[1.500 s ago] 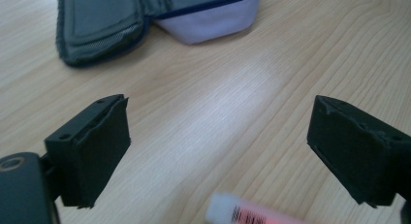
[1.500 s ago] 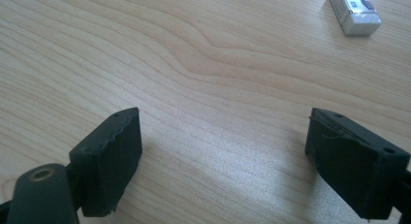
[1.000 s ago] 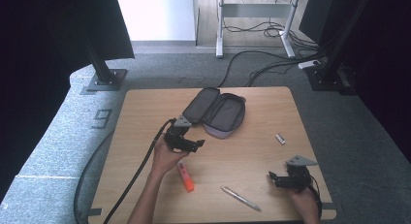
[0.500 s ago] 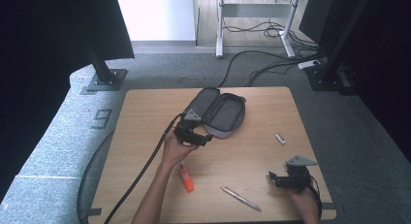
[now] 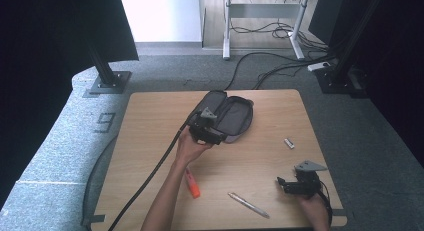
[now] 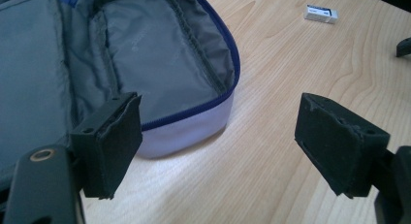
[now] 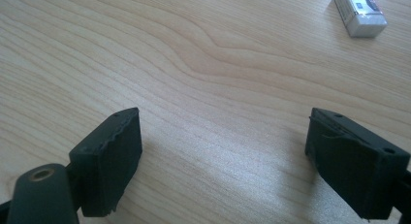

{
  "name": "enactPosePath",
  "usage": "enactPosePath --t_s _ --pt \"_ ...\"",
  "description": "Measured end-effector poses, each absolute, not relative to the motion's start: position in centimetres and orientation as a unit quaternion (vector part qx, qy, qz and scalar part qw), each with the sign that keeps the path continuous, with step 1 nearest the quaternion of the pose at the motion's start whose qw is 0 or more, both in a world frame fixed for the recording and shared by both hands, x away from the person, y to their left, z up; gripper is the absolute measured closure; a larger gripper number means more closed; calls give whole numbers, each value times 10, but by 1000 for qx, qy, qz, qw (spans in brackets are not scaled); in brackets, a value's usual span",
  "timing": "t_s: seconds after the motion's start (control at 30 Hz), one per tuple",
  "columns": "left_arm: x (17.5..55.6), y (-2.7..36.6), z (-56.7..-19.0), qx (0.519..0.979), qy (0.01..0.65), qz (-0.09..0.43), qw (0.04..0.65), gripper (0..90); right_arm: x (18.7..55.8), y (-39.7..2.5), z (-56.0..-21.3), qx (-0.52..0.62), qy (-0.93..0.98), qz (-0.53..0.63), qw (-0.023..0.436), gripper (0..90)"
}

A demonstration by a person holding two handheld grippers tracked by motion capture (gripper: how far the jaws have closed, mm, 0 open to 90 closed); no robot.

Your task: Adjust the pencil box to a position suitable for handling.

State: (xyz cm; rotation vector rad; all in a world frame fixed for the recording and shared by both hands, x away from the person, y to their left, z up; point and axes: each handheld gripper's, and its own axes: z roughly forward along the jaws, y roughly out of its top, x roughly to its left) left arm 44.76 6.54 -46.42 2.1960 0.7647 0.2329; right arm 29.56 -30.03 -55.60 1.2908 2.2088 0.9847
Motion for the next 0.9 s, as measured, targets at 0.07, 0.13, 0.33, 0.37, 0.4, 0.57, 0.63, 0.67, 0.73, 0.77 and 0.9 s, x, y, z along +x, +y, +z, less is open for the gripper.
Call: enactPosePath --t_s 0.07,0.13,0.33,0.37,0.4,0.57,0.63,0.67,0.73,0.77,0.9 --pt "451 63 -465 862 302 84 399 171 296 -300 -556 461 790 352 199 128" --pt "454 60 -466 864 301 84 395 171 296 -300 -556 459 791 353 199 128" --pt "464 48 -469 869 292 79 392 178 296 -300 -556 459 791 354 199 128" --pt "465 46 -470 870 290 80 390 178 296 -300 -556 459 791 354 198 128" --pt "468 44 -472 869 288 76 395 187 295 -300 -556 458 791 354 198 128" --pt "472 39 -479 869 290 70 396 190 295 -300 -556 456 792 354 198 128" --pt "474 37 -483 871 288 67 392 190 295 -300 -556 456 792 354 198 128" --pt "474 35 -485 872 286 66 391 190 295 -300 -556 456 792 354 198 128" --pt "475 32 -488 874 283 66 390 195 295 -300 -556 456 792 355 198 128" --pt "476 31 -490 874 282 65 390 195 295 -300 -556 456 792 354 198 128" --pt "478 28 -494 870 283 58 400 204 295 -300 -556 455 793 355 198 128"
